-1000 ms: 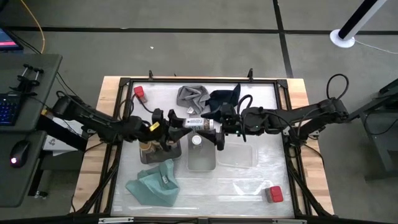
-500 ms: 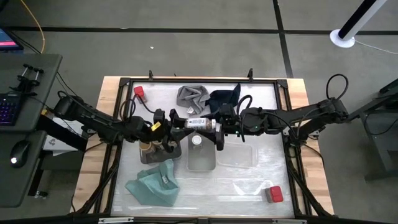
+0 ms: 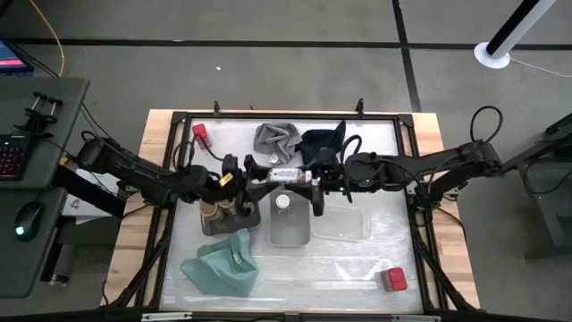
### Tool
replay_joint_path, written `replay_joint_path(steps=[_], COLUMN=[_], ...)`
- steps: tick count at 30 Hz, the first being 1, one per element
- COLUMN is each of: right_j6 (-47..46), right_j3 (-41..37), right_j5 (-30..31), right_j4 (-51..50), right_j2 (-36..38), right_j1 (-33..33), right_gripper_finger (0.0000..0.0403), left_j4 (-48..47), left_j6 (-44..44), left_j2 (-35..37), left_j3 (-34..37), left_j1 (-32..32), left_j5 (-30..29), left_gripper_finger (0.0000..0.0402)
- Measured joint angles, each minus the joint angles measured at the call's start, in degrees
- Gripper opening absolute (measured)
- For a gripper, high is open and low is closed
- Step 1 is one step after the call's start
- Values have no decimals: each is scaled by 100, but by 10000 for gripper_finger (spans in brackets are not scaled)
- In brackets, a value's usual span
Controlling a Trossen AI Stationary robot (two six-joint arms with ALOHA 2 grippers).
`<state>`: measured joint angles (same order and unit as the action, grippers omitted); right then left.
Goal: Sort spices by type
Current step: Put the white seasoning bottle into the gray bin
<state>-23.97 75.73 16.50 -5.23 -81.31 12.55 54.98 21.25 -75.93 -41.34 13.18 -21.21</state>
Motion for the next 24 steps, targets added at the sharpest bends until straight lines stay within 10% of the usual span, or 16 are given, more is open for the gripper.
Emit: replay_joint_path(steps=[7,15,24], right_j6=[2,-407,357], right_j3=[-7,-1,524], right_j5=[117,-148,-551], right_j4=[-1273,-2905,-4479], right_j2=[611,428,-1220], right_j1=[10,-98,-189], right_gripper_finger=[198,198,198], left_j4=[-1956,-5026,-5685], left_j6=[204,618,1026], left_j2=[754,1740,1637], left_j3=[-4,0,0], left_j1=[-274,-186,245], left_j5=[355,-82,-558], left_gripper_finger=[332,338,337])
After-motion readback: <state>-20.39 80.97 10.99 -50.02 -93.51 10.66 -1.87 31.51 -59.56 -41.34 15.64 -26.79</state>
